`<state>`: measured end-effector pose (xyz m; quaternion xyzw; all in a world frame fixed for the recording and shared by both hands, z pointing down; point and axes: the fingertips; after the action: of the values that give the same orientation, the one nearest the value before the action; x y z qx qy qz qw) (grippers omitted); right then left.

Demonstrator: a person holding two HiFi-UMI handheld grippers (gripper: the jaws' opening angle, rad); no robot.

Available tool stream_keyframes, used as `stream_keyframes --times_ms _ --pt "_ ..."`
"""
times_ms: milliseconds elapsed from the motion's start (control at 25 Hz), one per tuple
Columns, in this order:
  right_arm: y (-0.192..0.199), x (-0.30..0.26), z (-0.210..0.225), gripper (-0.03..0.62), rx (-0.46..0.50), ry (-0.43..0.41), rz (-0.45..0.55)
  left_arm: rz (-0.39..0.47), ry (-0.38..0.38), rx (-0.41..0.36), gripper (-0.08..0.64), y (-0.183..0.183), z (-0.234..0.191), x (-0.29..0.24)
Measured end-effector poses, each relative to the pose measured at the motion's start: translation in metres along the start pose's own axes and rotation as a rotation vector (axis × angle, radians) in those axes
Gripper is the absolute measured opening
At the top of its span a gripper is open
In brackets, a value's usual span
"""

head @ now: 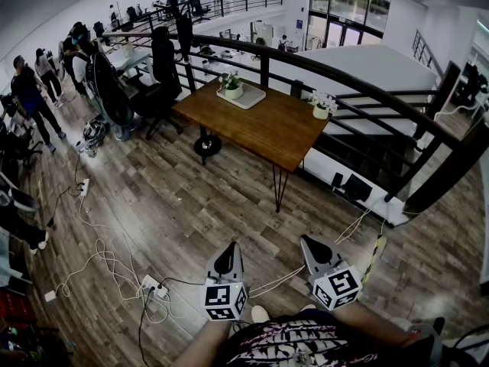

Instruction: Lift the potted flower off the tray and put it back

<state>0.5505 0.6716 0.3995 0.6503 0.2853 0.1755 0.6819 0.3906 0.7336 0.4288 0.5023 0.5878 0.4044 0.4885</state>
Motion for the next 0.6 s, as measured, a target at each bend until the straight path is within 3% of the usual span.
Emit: stream_keyframes --times_ms 600 --pt "-0.01 -0.02 -0.006 -0.008 -0.017 -0.007 0.027 0.024 0.011 0.001 0.008 -0.01 -0.021 -0.009"
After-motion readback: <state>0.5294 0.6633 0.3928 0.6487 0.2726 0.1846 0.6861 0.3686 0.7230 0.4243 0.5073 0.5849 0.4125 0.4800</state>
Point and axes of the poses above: the fingertips, and each gripper's own axes: x backward along the fingers, z to its right, y out of its underside, and after that the axes turned 2 degrees about y, right-handed
